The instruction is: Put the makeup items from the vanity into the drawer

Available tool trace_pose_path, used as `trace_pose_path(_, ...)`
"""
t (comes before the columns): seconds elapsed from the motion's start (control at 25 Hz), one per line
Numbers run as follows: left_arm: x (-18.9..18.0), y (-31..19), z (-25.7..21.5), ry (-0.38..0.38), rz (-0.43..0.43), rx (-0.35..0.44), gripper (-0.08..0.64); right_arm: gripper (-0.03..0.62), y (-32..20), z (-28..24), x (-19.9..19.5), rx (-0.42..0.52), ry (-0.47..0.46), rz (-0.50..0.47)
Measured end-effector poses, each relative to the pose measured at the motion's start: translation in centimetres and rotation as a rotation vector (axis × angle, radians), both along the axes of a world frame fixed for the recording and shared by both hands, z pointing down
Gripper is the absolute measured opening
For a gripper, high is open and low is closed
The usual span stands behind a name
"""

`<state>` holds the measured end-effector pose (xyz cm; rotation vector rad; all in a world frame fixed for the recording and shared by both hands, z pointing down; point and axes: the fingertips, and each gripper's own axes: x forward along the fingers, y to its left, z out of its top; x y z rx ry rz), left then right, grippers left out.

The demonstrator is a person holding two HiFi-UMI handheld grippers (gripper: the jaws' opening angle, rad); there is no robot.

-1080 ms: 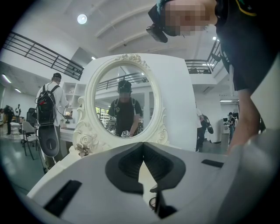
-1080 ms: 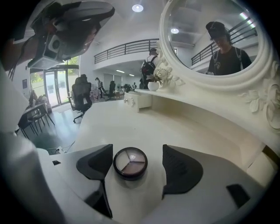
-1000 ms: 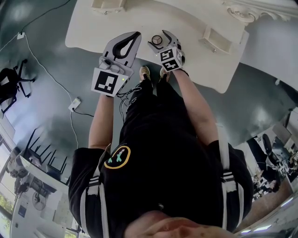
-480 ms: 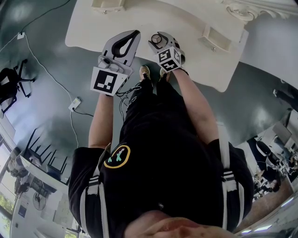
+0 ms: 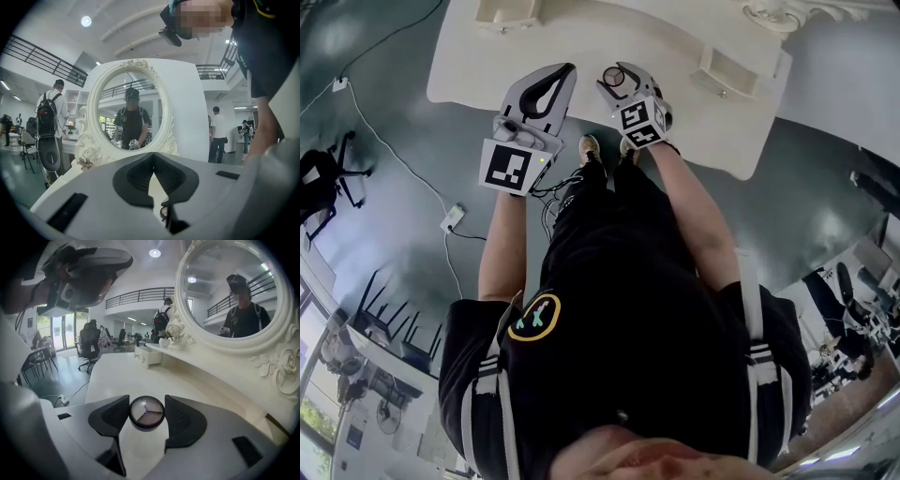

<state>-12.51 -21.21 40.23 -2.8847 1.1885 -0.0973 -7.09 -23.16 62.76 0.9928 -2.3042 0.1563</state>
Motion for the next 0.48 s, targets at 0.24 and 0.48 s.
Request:
trace_pose_path(0.24, 2.3, 0.2, -0.7, 0.006, 0.055, 0.011, 0.018, 0.256, -0.6, -4.8, 2.7, 0.069, -0.028, 0.059)
trace_pose_path(0.48, 6.0, 0.2, -1.8, 0.025, 0.132, 0.026, 0.018, 0.256, -1.2, -10.3, 7.9, 0.153, -0.021, 0.151)
